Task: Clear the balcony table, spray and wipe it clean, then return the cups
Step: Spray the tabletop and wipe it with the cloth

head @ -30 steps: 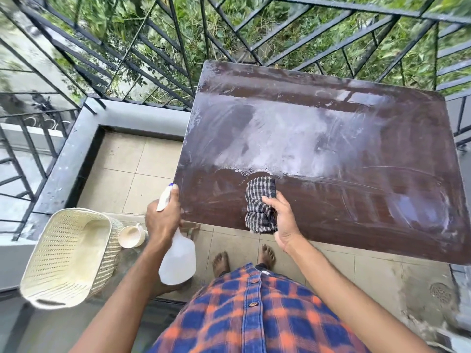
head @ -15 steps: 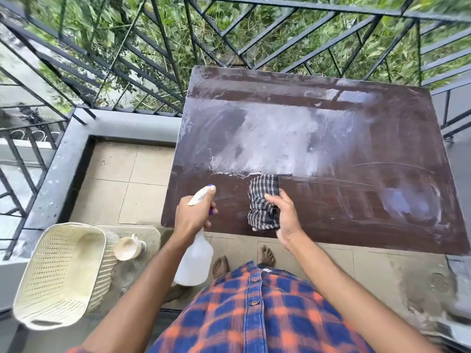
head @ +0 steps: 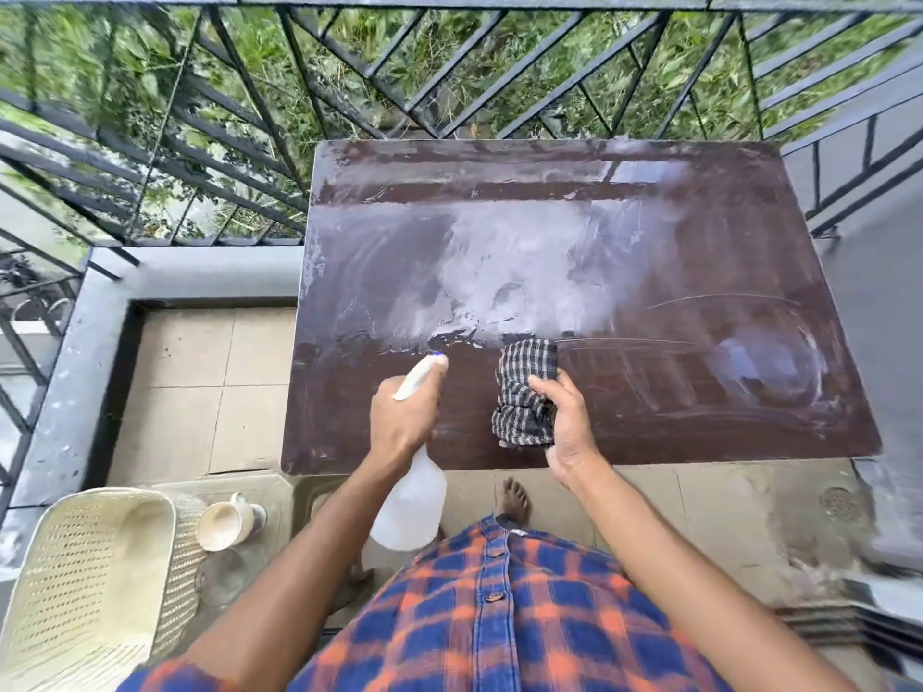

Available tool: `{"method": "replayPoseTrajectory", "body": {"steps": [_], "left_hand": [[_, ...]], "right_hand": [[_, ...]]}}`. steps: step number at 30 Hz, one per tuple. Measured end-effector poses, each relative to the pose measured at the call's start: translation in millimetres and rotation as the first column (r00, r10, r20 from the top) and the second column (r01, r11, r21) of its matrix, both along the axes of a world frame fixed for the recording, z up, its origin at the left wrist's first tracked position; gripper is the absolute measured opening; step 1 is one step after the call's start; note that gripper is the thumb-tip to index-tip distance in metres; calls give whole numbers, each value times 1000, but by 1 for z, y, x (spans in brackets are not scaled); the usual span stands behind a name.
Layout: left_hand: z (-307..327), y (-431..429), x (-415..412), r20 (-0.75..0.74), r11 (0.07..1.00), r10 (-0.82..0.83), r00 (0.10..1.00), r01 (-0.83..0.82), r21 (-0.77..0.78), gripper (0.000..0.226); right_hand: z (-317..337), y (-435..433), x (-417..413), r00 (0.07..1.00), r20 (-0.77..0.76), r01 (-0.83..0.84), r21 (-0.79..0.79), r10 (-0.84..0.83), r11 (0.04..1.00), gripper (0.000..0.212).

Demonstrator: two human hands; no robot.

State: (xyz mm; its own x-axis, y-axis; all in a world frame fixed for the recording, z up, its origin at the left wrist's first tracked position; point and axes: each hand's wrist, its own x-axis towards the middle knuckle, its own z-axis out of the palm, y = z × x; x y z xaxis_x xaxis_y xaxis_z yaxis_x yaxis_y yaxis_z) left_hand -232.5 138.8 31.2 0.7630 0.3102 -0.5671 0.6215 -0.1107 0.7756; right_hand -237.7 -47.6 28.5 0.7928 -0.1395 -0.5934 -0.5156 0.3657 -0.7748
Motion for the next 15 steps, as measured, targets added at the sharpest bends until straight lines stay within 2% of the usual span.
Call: {"method": "replayPoseTrajectory", "body": {"steps": [4,6,11,15], "left_hand": [[1,-5,13,-17,999,37,999,-38,-25,49],[1,-2,19,-10,995,103,995,-102,15,47],[2,19,24,-11,959,218,976,-212,190,60],[3,36,27,9,933,302,953,-297,201,54]], "right_hand": [[-5,-7,6,1000,-6,-2,15,2,1000,14],[-6,-9,11,1000,-13,-2,30,3,1000,15],[-10,-10,25,999,-22,-34,53,35,998,17],[-13,-9,38,996,-27,-81,59,83,995,19]]}}
